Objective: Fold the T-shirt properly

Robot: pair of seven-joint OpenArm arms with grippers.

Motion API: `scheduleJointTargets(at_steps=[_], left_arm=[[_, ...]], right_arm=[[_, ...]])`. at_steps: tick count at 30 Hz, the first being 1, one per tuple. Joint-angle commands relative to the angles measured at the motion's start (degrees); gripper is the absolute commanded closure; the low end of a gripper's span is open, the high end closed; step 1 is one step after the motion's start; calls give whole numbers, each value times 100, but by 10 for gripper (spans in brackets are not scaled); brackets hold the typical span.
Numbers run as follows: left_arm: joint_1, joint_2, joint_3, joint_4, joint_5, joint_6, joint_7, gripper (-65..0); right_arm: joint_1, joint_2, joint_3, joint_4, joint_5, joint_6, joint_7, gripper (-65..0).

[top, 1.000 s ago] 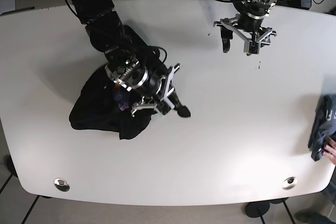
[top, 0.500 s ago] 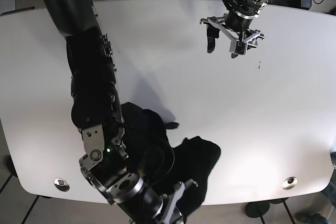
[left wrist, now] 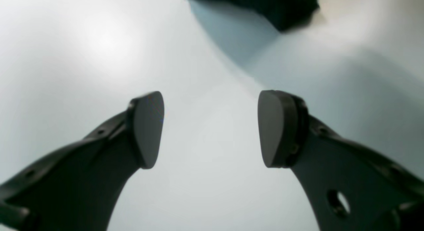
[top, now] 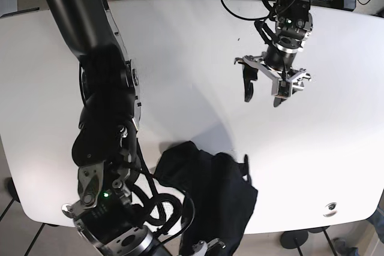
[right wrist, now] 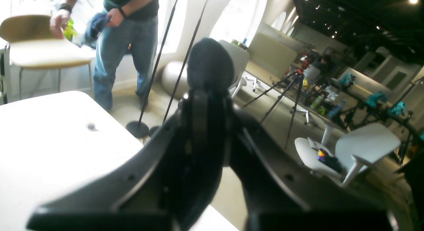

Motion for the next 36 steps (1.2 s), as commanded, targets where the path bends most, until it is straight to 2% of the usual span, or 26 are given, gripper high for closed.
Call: scheduleJointTargets(at_steps=[1, 4, 6, 9, 13, 19, 24, 26, 29, 36], left_arm=[[-251, -19, -5, 87, 3, -16, -162, -403], [-470, -19, -5, 17, 3, -25, -162, -406], [-593, -19, 21, -36, 3, -25, -162, -407], [-822, -72, 346, -71, 3, -34, -162, -408], [-1147, -195, 882, -484, 3, -34, -153, -408], [-2211, -142, 2034, -1856, 3, -34, -224, -403], [-3213, 192, 3186, -3298, 3, -16, -1015, -403], [-3539, 262, 3573, -3843, -23, 10, -1331, -403], [-3758, 605, 3652, -4520, -6, 10, -1753, -403], [-4400, 1203, 3687, -6348, -6, 10, -2835, -403]], right_arm=[[472, 20, 441, 116, -6, -46, 183, -21], [815, 20, 1074, 116, -6, -37, -63, -49], [903, 20, 1338, 124, -6, 139, -98, -55], [885, 240, 1391, 283, 2, 244, -230, -49], [753, 240, 1400, 379, 2, 227, -239, -49], [876, 248, 1382, 388, -6, 236, -239, -48], [991, 222, 1373, 353, -6, 253, -239, -48], [1000, 240, 1162, 344, -42, 236, -239, -48], [991, 257, 899, 371, -50, 227, -221, -48], [991, 266, 890, 388, -59, 227, -221, -48]])
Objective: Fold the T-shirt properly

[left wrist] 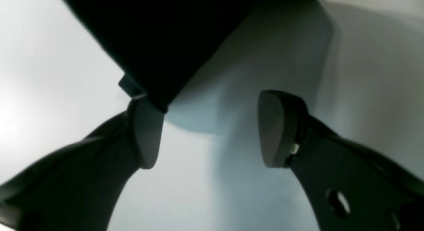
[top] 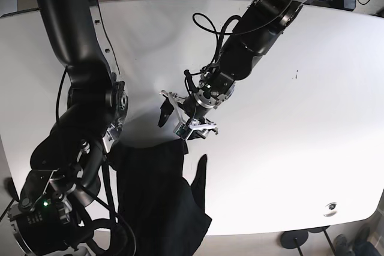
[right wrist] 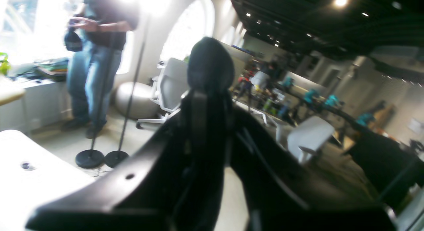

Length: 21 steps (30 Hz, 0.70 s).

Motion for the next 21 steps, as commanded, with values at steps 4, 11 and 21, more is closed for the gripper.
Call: scheduleJointTargets(at_steps=[4, 11, 21], left_arm=[[-467, 321, -5, -625, -6, 12, -473, -403], [-511, 127, -31, -335, -14, 12, -508, -403], [-1030, 637, 13, -1337, -6, 12, -535, -401]], right_arm=[[237, -18, -11, 80, 94, -35, 218, -48], [219, -18, -2, 54, 85, -44, 218, -48], [237, -53, -28, 89, 85, -44, 218, -48]])
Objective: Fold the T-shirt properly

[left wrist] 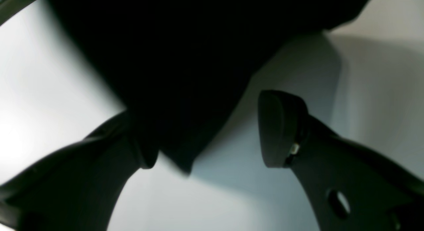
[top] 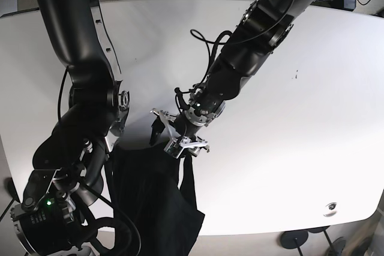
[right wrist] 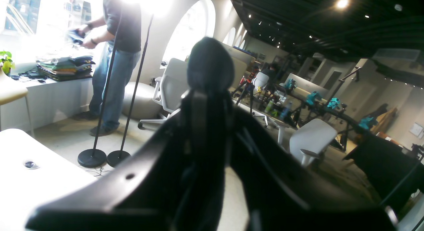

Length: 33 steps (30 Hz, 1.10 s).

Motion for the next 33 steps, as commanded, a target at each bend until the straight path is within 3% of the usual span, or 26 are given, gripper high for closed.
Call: scheduleJointTargets(at_steps=[1, 2, 3, 4, 5, 6, 12, 16, 20, 23, 26, 30, 33], left_arm=[[-276, 176, -13, -317, -17, 10, -119, -399], [-320, 184, -13, -422, -17, 10, -119, -371], [-329, 184, -13, -466, -17, -25, -119, -300], [-347, 184, -13, -475, -17, -25, -119, -144], [-347, 184, -13, -484, -17, -25, -111, -43], [-347, 184, -31, -475, -17, -25, -102, 0], [-206, -404, -356, 378, -61, -34, 12, -3], [313, -1133, -945, 1898, -61, -394, 900, -1], [1245, -1722, -1895, 3560, -52, -772, 1630, -1], [1957, -1995, -2660, 4712, -52, -1010, 2140, -1], [2783, -2171, -3627, 6101, -52, -1247, 2817, -1], [3539, -2171, -4972, 7481, -52, -1942, 3626, -1], [3697, -2171, -5877, 7815, -61, -2566, 4197, 0]], right_arm=[[261, -18, -11, 63, 44, -49, 216, -48], [270, -18, -2, 54, 44, -49, 216, -48], [296, -18, -2, 54, 44, -49, 216, -48], [305, -18, 7, 54, 44, -49, 216, -48], [305, -10, 7, 54, 44, -49, 216, -48], [305, 8, 7, 54, 44, -49, 216, -48], [296, 254, 350, 19, 44, -49, 216, -48], [85, 571, 666, -280, 35, -66, 225, -48], [-337, 949, 1229, -658, 70, -374, 234, -48], [-891, 1072, 1721, -834, 96, -541, 234, -48], [-1875, 1072, 2178, -632, 96, -576, 207, -24], [-3388, 984, 2468, 63, 105, -585, 198, -19], [-4469, 606, 2759, 432, 105, -550, 198, -19]])
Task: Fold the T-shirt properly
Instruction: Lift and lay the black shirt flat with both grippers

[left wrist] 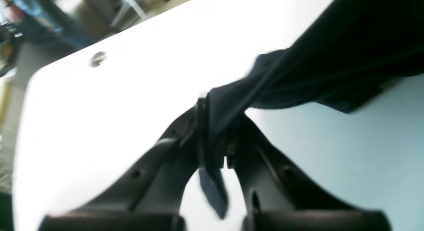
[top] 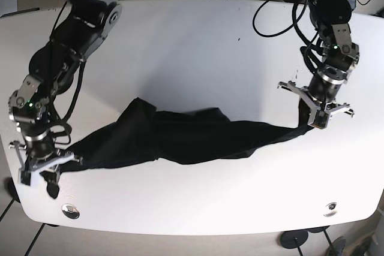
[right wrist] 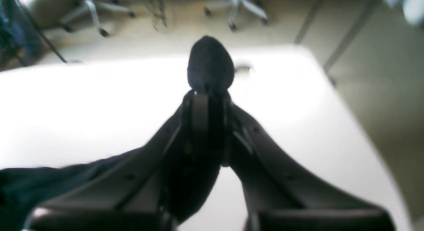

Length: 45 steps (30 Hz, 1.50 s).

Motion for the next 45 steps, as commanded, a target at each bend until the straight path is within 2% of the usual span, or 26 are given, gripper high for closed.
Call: scheduleJointTargets(at_steps=[1, 4, 7, 10, 11, 13, 15, 19, 23, 26, 27, 29, 31, 34, 36, 38, 40, 43, 44, 45], left_arm=[[-47, -57, -605, 137, -43, -329, 93, 0], [-73, -57, -1071, 119, -25, -566, 339, 0], [-425, -57, -1071, 119, 1, -566, 348, 0], [-1269, -75, -746, 14, 36, -540, 357, -3], [-1541, -119, -597, -118, 133, -540, 357, -3], [-2332, -207, -166, -663, 484, -531, 348, -3], [-3053, -198, -78, -1367, 669, -531, 243, -3], [-4486, -268, 186, -2694, 898, -531, -136, -3], [-5972, -673, 617, -3441, 906, -531, -232, -3], [-6561, -796, 652, -3230, 933, -531, -118, -3], [-6561, -866, 652, -3072, 898, -531, 40, -3], [-6455, -875, 634, -2633, 898, -549, 357, -3], [-5866, -884, 494, -2290, 898, -549, 471, -3], [-4759, -875, 151, -1833, 898, -558, 480, -3], [-3836, -848, -43, -1507, 898, -558, 480, -3], [-2693, -646, -429, -1129, 889, -558, 445, -1], [-1726, -356, -781, -883, 898, -558, 207, -1], [-750, -180, -1027, -725, 898, -558, -74, -1], [446, 136, -1344, -523, 889, -566, -399, -1], [630, 189, -1423, -488, 889, -566, -461, -1]], right_arm=[[-537, -179, 37, 284, 94, 27, 163, -19], [-1179, -426, 64, 248, 94, 18, 181, -19], [-1126, -619, 11, 248, 94, 1, 181, -19], [-388, -716, -244, -42, 41, -8, 58, -19], [-97, -733, -270, -218, 41, -69, 58, -19], [632, -742, -305, -894, 94, -307, 111, -19], [1256, -742, -305, -1483, 94, -395, 348, -19], [2426, -742, -305, -2433, 94, -456, 673, -19], [3771, -707, -297, -3101, 94, -465, 796, -19], [4368, -698, -297, -2916, 94, -430, 638, -19], [4412, -619, -297, -2820, 94, -421, 594, -19], [4175, -487, -297, -2723, 103, -412, 568, -19], [3683, -390, -279, -2670, 103, -404, 533, -19], [2707, -355, -261, -2653, 270, -228, 612, -19], [1828, -329, -261, -2644, 736, -228, 805, -19], [834, -109, -253, -2670, 1325, -236, 990, -19], [-80, -39, -261, -2714, 1844, -236, 1227, -19], [-739, 23, -261, -2714, 2230, -236, 1253, -19], [-1610, 84, -261, -2679, 2784, -236, 1236, -19], [-1794, 102, -261, -2644, 2907, -236, 1236, -19]])
